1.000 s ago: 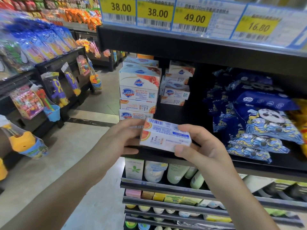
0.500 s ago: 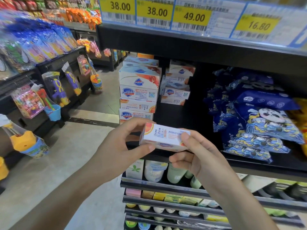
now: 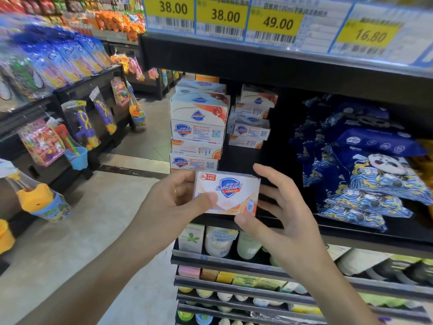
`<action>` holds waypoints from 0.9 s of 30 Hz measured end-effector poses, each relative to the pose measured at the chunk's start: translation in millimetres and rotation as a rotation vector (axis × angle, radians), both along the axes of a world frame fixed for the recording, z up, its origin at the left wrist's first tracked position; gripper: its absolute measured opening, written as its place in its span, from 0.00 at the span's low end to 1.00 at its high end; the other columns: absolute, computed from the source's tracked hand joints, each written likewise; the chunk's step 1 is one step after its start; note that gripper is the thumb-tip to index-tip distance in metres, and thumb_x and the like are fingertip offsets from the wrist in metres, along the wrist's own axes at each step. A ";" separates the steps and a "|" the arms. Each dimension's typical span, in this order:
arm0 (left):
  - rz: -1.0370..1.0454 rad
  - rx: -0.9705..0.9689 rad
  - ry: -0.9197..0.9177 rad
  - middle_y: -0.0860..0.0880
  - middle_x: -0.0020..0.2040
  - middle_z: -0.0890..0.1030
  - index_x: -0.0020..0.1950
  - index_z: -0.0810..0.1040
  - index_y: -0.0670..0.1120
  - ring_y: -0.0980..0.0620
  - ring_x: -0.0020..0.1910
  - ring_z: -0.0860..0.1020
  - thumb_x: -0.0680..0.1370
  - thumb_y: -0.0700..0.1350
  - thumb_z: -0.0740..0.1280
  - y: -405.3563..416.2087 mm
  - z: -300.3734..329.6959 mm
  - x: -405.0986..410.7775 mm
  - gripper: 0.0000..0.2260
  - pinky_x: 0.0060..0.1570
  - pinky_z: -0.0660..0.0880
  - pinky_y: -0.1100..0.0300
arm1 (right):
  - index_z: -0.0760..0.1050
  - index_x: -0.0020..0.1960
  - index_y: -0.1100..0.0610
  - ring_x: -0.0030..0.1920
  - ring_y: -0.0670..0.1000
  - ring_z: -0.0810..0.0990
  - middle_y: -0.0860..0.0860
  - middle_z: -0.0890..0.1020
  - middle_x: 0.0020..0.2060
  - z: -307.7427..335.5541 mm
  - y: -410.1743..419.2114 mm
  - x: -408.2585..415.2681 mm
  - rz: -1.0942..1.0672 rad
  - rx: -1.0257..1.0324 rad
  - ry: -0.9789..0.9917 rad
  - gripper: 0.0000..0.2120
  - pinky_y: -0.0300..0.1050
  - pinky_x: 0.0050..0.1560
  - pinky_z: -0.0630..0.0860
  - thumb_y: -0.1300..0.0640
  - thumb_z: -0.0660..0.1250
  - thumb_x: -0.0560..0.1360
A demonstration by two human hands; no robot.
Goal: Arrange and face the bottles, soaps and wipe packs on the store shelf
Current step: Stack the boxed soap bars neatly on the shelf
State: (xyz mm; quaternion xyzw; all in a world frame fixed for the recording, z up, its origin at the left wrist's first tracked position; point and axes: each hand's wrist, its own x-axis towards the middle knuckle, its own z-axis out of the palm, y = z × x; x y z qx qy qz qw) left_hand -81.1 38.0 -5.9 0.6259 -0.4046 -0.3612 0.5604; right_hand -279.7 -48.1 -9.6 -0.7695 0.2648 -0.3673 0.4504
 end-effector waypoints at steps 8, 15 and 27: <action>0.052 0.134 0.127 0.55 0.52 0.88 0.63 0.81 0.56 0.54 0.52 0.84 0.77 0.53 0.72 -2.6 -0.3 2.2 0.14 0.45 0.76 0.58 | 0.80 0.61 0.40 0.70 0.50 0.74 0.38 0.71 0.70 -7.1 -6.6 3.2 -0.035 -0.160 0.088 0.25 0.54 0.59 0.79 0.63 0.79 0.72; 0.071 0.152 0.136 0.54 0.48 0.88 0.60 0.81 0.57 0.55 0.44 0.85 0.79 0.57 0.68 3.3 2.1 6.9 0.12 0.46 0.77 0.57 | 0.82 0.58 0.42 0.57 0.54 0.80 0.43 0.77 0.62 -13.9 -9.1 10.7 -0.023 -0.065 0.030 0.21 0.50 0.55 0.81 0.60 0.79 0.72; 0.322 -0.053 -0.652 0.64 0.53 0.80 0.59 0.80 0.58 0.61 0.56 0.77 0.77 0.45 0.69 30.8 -20.8 28.5 0.13 0.46 0.71 0.70 | 0.76 0.60 0.38 0.56 0.40 0.77 0.35 0.76 0.59 -30.3 -16.8 60.6 -0.109 -0.140 0.296 0.17 0.35 0.52 0.76 0.51 0.76 0.75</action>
